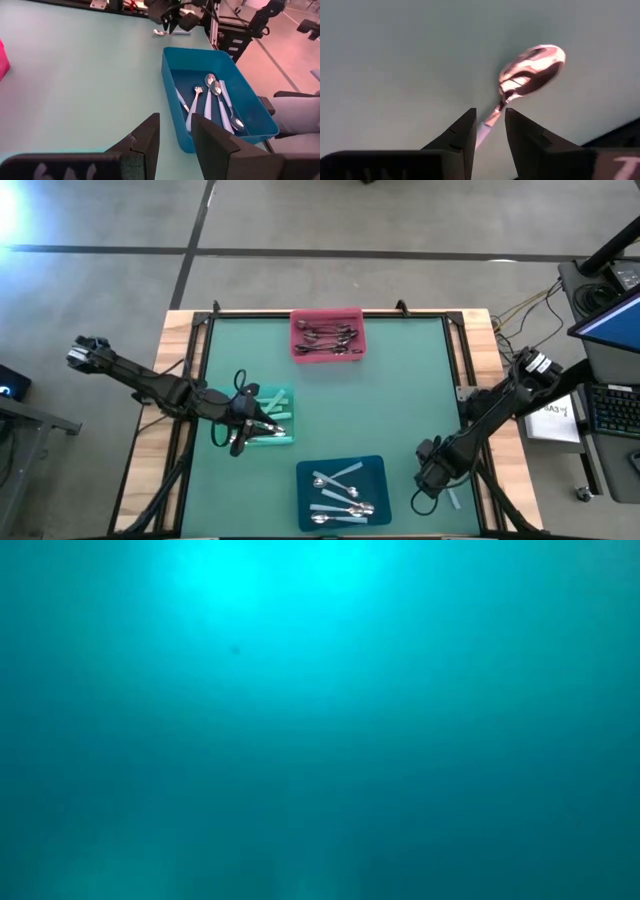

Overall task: Sort silverware by color (type)
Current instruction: Put the blue spoon into the blue bin

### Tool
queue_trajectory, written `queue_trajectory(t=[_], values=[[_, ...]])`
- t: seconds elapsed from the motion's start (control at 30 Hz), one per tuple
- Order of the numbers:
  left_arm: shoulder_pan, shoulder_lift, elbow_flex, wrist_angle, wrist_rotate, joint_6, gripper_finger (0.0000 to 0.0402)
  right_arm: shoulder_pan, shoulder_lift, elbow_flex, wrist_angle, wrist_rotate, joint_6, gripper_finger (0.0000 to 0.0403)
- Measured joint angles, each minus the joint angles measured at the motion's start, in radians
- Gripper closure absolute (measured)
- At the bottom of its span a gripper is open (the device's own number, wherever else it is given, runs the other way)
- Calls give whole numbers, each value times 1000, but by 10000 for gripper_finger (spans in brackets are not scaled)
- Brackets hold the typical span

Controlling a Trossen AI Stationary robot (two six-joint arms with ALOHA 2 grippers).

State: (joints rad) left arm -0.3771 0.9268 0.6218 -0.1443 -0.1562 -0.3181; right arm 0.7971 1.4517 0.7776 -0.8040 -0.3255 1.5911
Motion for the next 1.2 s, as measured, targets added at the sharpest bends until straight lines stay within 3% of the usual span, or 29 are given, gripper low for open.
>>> queue_trajectory(t=[0.37,0.5,0.73,0.97,1.03,1.2], values=[[0,1,39,-36,1,35,306,-2,94,4,9,-28,-107,268],[0,0,39,-32,-1,43,306,-4,116,3,17,-24,-183,295],[0,5,39,-20,-17,40,306,-12,128,2,28,-14,-306,384],[0,4,39,-15,-18,37,306,-18,69,4,28,-1,-303,392],[0,3,39,-15,-18,37,306,-16,32,13,26,53,-300,393],[0,3,39,-16,-18,41,306,-20,-95,94,34,317,-285,393]])
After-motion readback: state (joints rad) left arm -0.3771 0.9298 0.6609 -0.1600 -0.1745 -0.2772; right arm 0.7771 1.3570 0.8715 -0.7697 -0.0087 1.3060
